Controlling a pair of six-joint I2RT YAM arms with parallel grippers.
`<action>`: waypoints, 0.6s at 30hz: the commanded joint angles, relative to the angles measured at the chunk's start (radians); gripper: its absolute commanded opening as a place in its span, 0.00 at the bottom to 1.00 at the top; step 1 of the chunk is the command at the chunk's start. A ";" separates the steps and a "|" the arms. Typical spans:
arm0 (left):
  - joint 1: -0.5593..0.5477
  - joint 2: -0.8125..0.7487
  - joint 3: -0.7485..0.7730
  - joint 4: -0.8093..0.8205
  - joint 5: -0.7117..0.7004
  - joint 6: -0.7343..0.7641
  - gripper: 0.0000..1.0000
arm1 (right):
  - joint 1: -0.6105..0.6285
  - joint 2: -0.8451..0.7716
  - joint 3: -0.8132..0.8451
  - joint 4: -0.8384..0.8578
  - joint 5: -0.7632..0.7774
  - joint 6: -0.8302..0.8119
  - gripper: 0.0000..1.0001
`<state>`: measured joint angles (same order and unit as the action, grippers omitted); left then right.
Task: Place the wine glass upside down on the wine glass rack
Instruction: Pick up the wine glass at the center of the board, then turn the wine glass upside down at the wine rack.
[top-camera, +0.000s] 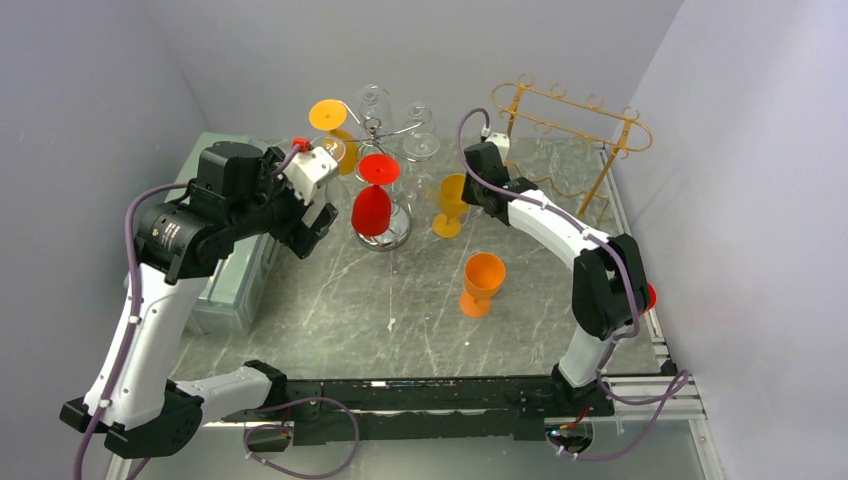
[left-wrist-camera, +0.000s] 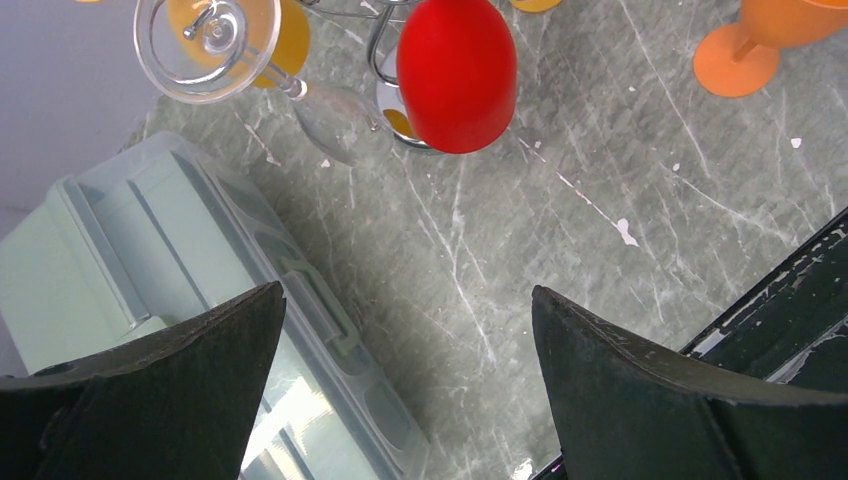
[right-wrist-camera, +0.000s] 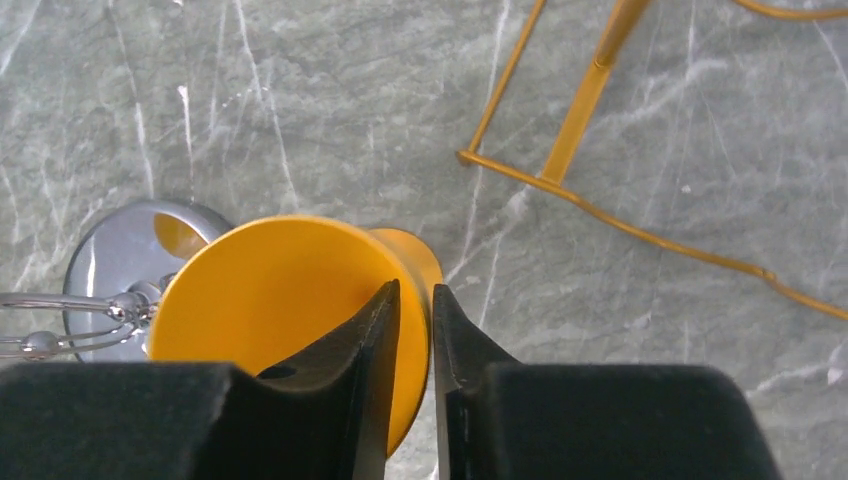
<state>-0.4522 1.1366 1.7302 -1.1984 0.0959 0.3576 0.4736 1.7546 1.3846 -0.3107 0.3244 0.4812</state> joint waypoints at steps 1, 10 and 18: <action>0.000 -0.007 0.042 -0.007 0.054 -0.003 0.99 | -0.006 -0.103 -0.078 0.057 0.043 0.016 0.14; 0.000 0.021 0.120 0.000 0.202 -0.063 0.99 | -0.004 -0.486 -0.243 0.010 0.073 -0.004 0.00; 0.000 0.056 0.148 0.116 0.440 -0.111 0.99 | -0.004 -0.870 -0.270 -0.036 -0.122 -0.039 0.00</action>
<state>-0.4522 1.1786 1.8618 -1.1778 0.3668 0.3016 0.4717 1.0203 1.1217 -0.3447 0.3153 0.4740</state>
